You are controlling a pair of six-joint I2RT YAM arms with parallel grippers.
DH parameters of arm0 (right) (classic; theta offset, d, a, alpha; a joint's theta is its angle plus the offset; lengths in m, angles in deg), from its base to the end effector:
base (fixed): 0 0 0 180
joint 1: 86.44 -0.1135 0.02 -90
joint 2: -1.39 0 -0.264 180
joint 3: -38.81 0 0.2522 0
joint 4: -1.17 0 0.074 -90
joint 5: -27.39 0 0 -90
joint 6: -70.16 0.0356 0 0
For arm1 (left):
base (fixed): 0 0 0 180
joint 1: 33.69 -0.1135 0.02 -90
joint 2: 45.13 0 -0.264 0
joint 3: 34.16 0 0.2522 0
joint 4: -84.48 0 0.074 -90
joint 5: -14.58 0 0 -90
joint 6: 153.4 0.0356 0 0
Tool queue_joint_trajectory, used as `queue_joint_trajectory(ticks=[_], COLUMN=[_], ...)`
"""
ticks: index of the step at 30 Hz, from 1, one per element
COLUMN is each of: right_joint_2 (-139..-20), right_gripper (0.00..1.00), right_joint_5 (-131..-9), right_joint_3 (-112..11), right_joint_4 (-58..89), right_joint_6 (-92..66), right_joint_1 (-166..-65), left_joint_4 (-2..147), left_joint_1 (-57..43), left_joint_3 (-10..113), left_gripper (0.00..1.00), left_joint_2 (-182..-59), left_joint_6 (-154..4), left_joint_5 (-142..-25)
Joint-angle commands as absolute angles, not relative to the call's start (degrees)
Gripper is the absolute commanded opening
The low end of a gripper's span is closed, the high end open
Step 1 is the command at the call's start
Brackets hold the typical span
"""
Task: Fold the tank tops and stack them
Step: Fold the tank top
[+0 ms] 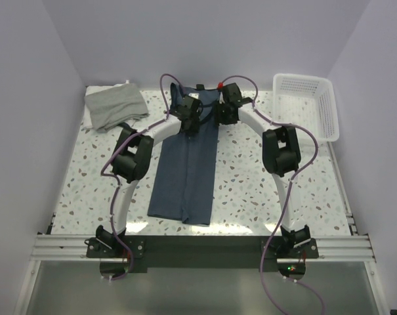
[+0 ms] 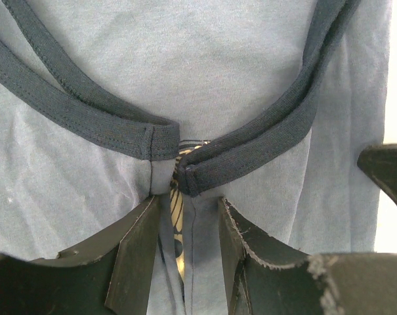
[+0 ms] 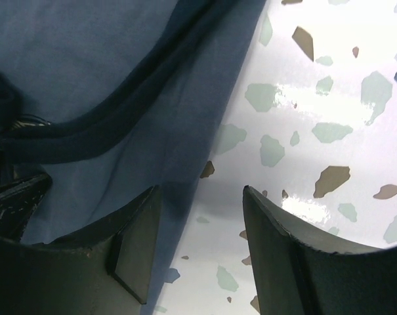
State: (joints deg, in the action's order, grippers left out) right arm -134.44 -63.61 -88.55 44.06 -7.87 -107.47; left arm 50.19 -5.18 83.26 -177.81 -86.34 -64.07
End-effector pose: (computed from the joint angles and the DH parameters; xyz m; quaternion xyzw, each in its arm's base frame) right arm 0.4919 0.1898 0.1747 -0.0774 0.9405 0.1019 0.3149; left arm 0.4541 -0.2387 0.1583 0.0112 0.9343 -0.0657 0.3502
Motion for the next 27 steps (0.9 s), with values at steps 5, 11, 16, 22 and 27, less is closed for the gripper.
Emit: queue_joint_trajectory(ticks=[5,11,16,22,27], right_joint_2=[-135.45,-134.13,-133.87,-134.57,-137.73], right_gripper=[0.57,0.57,0.57,0.55,0.39], right_joint_5=[-62.88,-61.12,-60.77,-55.25,-52.16], right_joint_3=[-93.69,-91.67,-90.88,-90.61,-95.18], right_joint_4=[45.43,44.55,44.2,45.25,49.56], right_joint_6=[-9.38,-8.77,-7.01,-6.04,-5.87], right_joint_1=[-108.5,-110.6,-111.48,-111.49,-111.49], left_joint_4=[51.03,51.3,51.38,51.3,51.47], left_joint_1=[-5.57,-5.57,-5.57,-5.65,-5.57], left_joint_3=[82.96,83.05,82.79,82.35,82.0], left_gripper=[0.45,0.45,0.45,0.45,0.45], left_joint_2=[-178.28,-178.02,-177.76,-177.58,-177.49], left_joint_6=[-86.69,-86.96,-86.96,-87.04,-87.13], left_joint_5=[-64.43,-64.96,-64.96,-64.61,-64.79])
